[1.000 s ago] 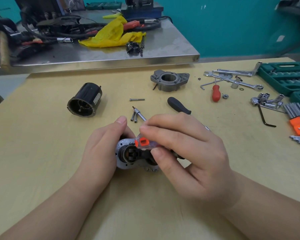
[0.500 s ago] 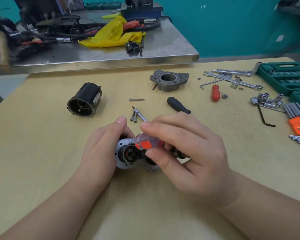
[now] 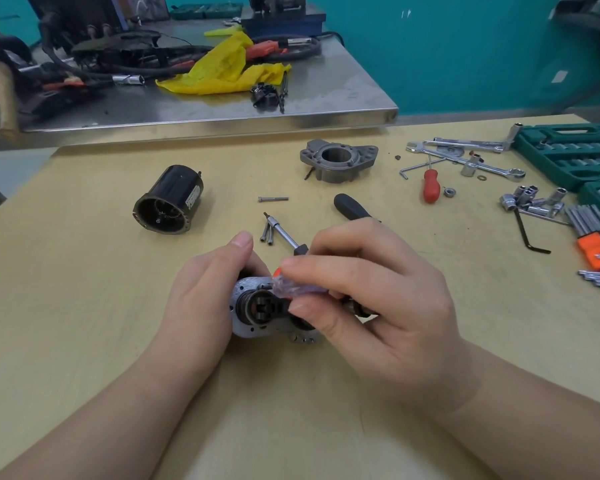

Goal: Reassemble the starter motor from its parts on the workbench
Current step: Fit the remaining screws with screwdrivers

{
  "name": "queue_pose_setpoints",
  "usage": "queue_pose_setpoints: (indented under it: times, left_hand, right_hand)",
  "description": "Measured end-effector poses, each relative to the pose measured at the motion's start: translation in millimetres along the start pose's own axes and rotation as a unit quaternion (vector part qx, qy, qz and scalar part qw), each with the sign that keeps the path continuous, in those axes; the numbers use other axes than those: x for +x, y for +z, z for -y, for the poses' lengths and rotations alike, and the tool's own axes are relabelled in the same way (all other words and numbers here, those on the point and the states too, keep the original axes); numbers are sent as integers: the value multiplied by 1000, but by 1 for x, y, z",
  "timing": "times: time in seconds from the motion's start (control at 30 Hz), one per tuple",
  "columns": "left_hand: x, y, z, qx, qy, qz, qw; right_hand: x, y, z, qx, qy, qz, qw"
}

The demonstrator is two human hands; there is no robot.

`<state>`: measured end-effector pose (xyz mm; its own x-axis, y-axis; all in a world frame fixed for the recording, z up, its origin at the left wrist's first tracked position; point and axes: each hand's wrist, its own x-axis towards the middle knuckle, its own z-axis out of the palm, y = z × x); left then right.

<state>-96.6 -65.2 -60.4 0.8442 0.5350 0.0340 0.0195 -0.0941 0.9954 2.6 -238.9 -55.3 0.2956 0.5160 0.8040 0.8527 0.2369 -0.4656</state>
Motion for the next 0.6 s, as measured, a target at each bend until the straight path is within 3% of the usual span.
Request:
queue_pose_setpoints:
  times: [0.6]
  left_hand:
    - [-1, 0, 1, -5, -1, -7, 1000]
  right_hand:
    - [-2, -2, 4, 15, 3, 13, 1000]
